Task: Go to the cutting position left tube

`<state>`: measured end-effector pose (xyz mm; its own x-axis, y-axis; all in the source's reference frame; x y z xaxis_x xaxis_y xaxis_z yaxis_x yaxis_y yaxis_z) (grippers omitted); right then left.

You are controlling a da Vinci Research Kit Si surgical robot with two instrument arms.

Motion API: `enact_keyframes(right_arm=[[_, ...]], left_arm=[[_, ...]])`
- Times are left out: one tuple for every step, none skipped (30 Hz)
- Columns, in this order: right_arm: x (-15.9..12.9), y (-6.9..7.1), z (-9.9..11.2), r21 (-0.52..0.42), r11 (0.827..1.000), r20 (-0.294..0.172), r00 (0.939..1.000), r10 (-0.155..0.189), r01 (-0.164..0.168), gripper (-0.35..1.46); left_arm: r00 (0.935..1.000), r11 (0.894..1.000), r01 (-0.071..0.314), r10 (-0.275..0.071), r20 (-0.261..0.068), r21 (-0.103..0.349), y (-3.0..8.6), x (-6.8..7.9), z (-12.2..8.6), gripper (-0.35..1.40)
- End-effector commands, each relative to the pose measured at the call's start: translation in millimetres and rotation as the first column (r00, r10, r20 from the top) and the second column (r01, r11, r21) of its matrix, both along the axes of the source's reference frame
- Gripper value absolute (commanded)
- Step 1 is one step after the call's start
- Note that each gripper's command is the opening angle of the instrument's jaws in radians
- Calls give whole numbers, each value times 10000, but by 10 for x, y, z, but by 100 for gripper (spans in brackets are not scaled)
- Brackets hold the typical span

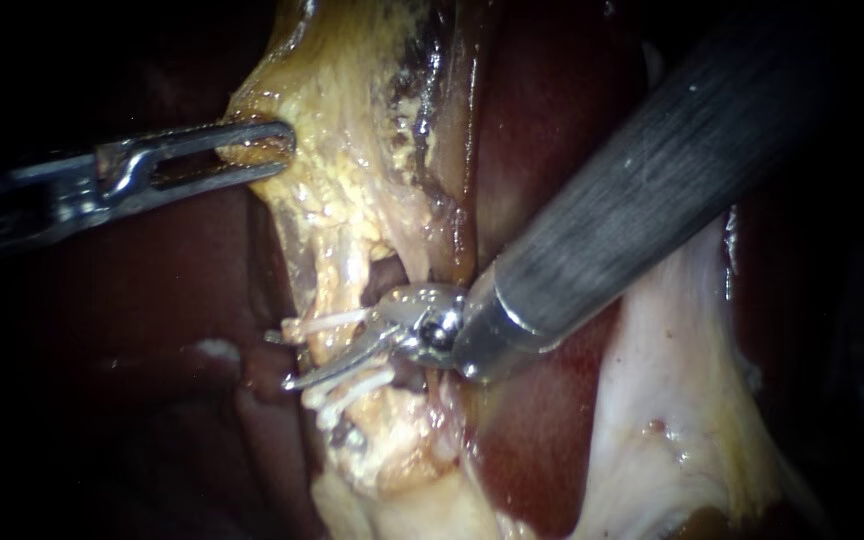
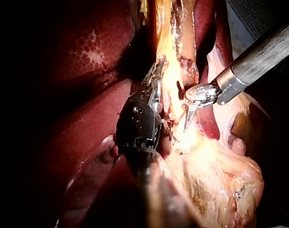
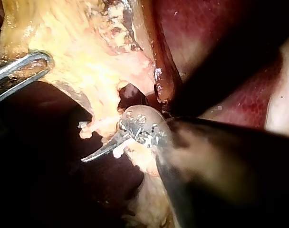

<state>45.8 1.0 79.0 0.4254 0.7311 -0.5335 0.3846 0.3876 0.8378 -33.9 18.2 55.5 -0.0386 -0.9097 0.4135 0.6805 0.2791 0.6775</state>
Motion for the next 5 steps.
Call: enact_keyframes(right_arm=[[0, 0, 0, -12, 10000, 10, 10000, 20, -20, 121], [0, 0, 0, -12, 10000, 9, 10000, 20, -20, 121], [0, 0, 0, 37, 10000, 41, 10000, 14, -15, 121], [0, 0, 0, 87, 10000, 73, 10000, 9, -10, 121], [-1, 0, 0, 86, 10000, 71, 10000, 7, -8, 121]], left_arm=[[10000, 10000, 2, -2, 0, 1, 0, 0, -1, -35], [10000, 10000, 2, -2, 0, 2, 0, 0, -1, -35], [10000, 10000, 2, -2, 0, 2, 0, 0, -1, -35], [10000, 10000, 1, -1, 0, 3, 0, 0, -1, -35], [10000, 10000, 0, 0, 2, 4, 0, 1, -1, -35]])
